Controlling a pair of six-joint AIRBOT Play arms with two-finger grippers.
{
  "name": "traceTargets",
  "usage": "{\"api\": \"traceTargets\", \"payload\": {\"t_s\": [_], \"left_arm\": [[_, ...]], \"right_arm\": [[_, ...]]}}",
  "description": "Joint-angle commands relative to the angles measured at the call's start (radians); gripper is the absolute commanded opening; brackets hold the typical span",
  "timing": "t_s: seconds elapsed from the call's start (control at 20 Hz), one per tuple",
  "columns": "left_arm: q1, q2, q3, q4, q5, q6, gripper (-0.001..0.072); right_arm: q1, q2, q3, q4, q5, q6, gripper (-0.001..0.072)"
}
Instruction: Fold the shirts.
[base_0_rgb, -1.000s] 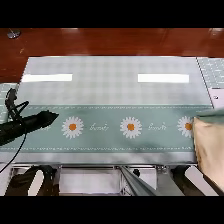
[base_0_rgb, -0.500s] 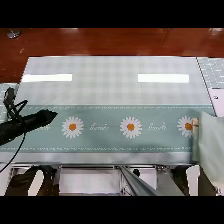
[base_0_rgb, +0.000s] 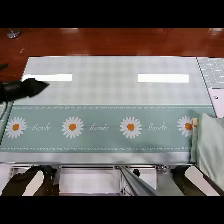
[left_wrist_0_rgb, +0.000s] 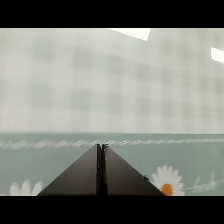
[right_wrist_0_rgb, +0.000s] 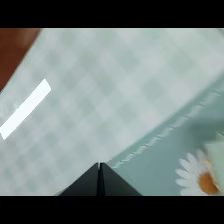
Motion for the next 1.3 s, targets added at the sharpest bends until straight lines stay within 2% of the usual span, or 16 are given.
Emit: {"api": "traceTargets", "payload": {"t_s": [0.0, 0.15, 0.25, 0.35, 0.55, 1.25], "left_arm": [[-0.142, -0.145, 0.352, 0.067, -0.064, -0.031, 0.0018], [-0.319, -0.183, 0.404, 0.302, -0.068, -0.145, 0.0018], [-0.416, -0.195, 0.311, 0.467, -0.063, -0.208, 0.0018], [-0.444, -0.226, 0.179, 0.586, -0.037, -0.284, 0.0019], [-0.413, -0.282, 0.111, 0.61, -0.034, -0.292, 0.002], [-0.414, -0.293, 0.11, 0.609, -0.04, -0.293, 0.002]], "right_arm": [[0.462, -0.107, 0.08, -0.066, -0.178, -0.106, 0.0026], [0.838, -0.17, -0.029, -0.399, -0.246, -0.118, 0.0025], [0.942, -0.204, -0.159, -0.478, -0.3, -0.09, 0.0025], [0.959, -0.236, -0.312, -0.482, -0.379, -0.045, 0.0025], [0.942, -0.26, -0.444, -0.525, -0.395, -0.01, 0.0026], [0.942, -0.259, -0.443, -0.53, -0.383, -0.006, 0.0026]]}}
